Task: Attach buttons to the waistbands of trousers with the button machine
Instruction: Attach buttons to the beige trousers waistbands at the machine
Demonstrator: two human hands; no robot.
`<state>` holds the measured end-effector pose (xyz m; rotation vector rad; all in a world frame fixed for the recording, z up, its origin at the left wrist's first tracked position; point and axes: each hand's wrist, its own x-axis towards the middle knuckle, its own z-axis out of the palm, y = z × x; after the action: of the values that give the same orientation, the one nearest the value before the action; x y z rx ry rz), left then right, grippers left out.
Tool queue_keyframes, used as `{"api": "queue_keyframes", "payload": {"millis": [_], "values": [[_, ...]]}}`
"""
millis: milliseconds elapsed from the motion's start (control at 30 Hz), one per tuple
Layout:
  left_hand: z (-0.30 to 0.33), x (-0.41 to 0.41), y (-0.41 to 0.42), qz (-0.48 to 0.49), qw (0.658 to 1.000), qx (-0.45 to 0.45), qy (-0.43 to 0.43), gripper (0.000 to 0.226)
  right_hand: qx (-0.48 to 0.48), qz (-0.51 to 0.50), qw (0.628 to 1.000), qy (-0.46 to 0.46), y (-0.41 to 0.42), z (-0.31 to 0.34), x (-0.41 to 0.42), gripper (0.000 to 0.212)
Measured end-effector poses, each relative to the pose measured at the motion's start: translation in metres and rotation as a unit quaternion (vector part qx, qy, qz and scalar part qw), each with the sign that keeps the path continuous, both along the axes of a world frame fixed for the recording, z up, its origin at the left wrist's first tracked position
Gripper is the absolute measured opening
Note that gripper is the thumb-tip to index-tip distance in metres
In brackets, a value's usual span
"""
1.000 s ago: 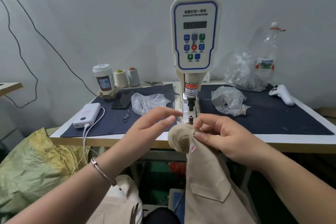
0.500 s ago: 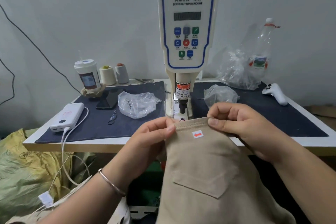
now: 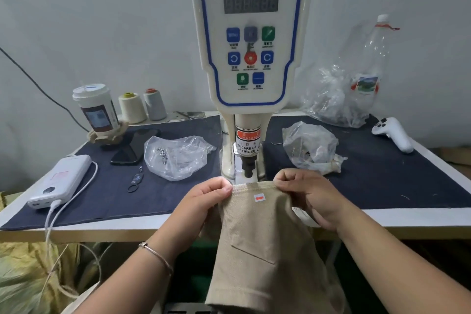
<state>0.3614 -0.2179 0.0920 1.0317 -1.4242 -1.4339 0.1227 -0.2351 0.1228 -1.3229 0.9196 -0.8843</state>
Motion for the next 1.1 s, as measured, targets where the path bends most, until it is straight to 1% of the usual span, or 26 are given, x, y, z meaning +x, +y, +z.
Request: {"api": "queue_keyframes", "payload": {"millis": [133,233,333,433,500,667,733,867,1100], "values": [[-0.008,0.005,-0.016,0.018,0.999,-0.020,-0.026,0.027,0.006,-0.004,1.000,-0.007,-0.013,-0.009,0.004,0.022],[-0.013,0.008,-0.023,0.016,1.000,-0.020,-0.012,0.026,0.026,-0.001,0.999,-0.020,-0.019,-0.017,0.006,0.022],[-0.018,0.007,-0.026,0.009,1.000,-0.019,0.011,0.026,0.042,0.011,0.998,-0.038,-0.022,-0.024,0.005,0.017],[-0.022,0.007,-0.027,0.012,1.000,-0.021,0.020,0.025,0.043,0.017,0.998,-0.051,-0.024,-0.028,0.005,0.018],[-0.025,0.009,-0.027,0.015,0.999,-0.021,0.024,0.024,0.038,0.019,0.997,-0.063,-0.024,-0.030,0.006,0.014],[-0.028,0.011,-0.027,0.013,0.999,-0.037,0.010,0.025,0.016,0.015,0.997,-0.080,-0.021,-0.034,0.008,0.024],[-0.028,0.011,-0.027,0.019,0.999,-0.043,-0.006,0.025,0.011,0.014,0.995,-0.093,-0.019,-0.035,0.009,0.023],[-0.028,0.009,-0.026,0.034,0.998,-0.054,-0.016,0.024,0.013,-0.007,0.995,-0.098,-0.017,-0.036,0.011,0.011],[-0.028,0.008,-0.026,0.038,0.998,-0.048,-0.023,0.022,0.023,-0.015,0.995,-0.092,-0.016,-0.034,0.011,0.010]]}}
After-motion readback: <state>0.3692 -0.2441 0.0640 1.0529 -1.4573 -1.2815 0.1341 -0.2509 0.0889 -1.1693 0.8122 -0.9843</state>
